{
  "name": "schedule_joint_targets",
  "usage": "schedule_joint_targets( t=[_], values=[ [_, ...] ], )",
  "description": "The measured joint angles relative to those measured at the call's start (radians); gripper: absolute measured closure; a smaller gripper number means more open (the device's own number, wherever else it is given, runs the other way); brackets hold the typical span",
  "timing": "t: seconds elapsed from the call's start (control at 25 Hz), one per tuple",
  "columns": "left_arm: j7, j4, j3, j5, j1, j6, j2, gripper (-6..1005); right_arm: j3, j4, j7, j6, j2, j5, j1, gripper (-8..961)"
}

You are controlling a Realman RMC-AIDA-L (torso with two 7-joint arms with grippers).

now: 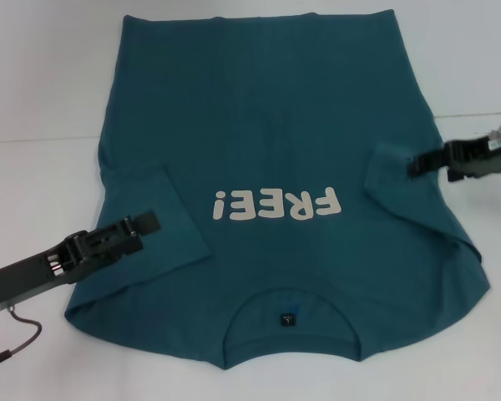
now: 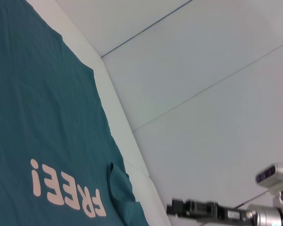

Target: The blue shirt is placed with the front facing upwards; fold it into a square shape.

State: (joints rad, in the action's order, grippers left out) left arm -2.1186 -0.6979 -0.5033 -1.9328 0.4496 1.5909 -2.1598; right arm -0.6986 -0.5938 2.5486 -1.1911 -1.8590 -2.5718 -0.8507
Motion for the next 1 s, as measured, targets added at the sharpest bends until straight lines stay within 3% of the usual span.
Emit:
schedule_joint_targets(
  t=[0.16,0.4,0.72,1.0],
  values=[
    [-0.003,0.0,0.002,0.0,-0.001,-0.001,0.0,107,0.0,-0.001,0.008,-0.048,0.005,-0.028,0.023,137],
    [-0.004,0.0,0.002,0.0,0.002,-0.005,0.0,108,0.006,0.004,0.008,-0.043,-0.007,-0.037,0.05,93],
    [-0.003,0.004,0.002,0.0,0.004,-0.016,0.0,108,0.004,0.011,0.008,0.034,-0.059,-0.033,0.046,94],
    [-0.002,0.005,0.002,0.0,0.004,-0.017,0.0,108,0.002,0.027,-0.007,0.056,-0.079,-0.007,0.024,95]
  ],
)
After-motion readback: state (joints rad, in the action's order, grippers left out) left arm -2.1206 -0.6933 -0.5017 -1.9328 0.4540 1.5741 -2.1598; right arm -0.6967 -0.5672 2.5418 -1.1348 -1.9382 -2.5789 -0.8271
